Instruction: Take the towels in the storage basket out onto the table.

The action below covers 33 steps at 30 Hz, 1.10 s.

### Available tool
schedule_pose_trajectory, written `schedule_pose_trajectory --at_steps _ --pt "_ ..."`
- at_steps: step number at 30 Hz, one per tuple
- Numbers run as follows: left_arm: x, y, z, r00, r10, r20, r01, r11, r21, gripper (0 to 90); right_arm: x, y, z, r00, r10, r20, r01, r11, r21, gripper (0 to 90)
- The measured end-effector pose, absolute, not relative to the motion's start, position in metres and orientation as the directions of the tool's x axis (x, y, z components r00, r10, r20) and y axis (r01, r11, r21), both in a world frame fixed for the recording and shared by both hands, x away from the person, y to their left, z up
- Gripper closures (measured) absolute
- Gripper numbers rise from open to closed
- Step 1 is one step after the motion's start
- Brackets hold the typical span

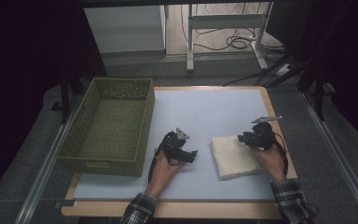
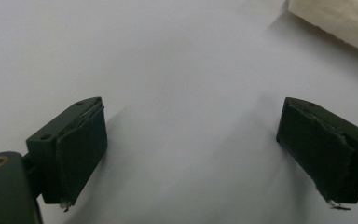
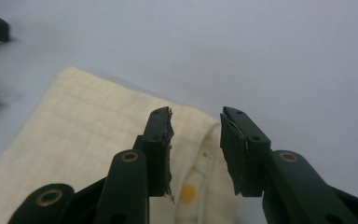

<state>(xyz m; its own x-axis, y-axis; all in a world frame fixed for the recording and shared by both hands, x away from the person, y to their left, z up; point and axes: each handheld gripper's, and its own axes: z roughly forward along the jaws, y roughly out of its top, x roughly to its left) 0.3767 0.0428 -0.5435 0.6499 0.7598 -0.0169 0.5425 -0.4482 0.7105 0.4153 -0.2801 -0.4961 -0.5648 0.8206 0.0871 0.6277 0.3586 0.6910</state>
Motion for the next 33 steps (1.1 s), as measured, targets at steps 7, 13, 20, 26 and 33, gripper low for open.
schedule_pose_trajectory --at_steps 7,13,20,26,33 --pt "0.377 0.043 -0.544 0.651 0.759 -0.017 0.541 -0.448 0.712 8.8 0.414 -0.276 -0.504 -0.564 0.824 0.051 0.607 0.372 0.702 88.4" --pt "0.377 0.043 -0.544 0.648 0.761 -0.018 0.543 -0.446 0.712 8.8 0.394 -0.287 -0.476 -0.561 0.828 0.012 0.55 0.362 0.753 88.3" --pt "0.377 0.043 -0.544 0.65 0.759 -0.018 0.543 -0.448 0.71 8.8 0.411 -0.3 -0.502 -0.516 0.856 0.041 0.623 0.342 0.703 87.1" --pt "0.379 0.042 -0.543 0.647 0.761 -0.036 0.559 -0.442 0.702 8.5 0.402 -0.307 -0.496 -0.511 0.858 0.05 0.604 0.318 0.731 74.0" --pt "0.396 0.017 -0.513 0.695 0.716 -0.057 0.53 -0.457 0.715 15.4 0.364 -0.312 -0.475 -0.551 0.834 0.008 0.568 0.369 0.736 66.3"
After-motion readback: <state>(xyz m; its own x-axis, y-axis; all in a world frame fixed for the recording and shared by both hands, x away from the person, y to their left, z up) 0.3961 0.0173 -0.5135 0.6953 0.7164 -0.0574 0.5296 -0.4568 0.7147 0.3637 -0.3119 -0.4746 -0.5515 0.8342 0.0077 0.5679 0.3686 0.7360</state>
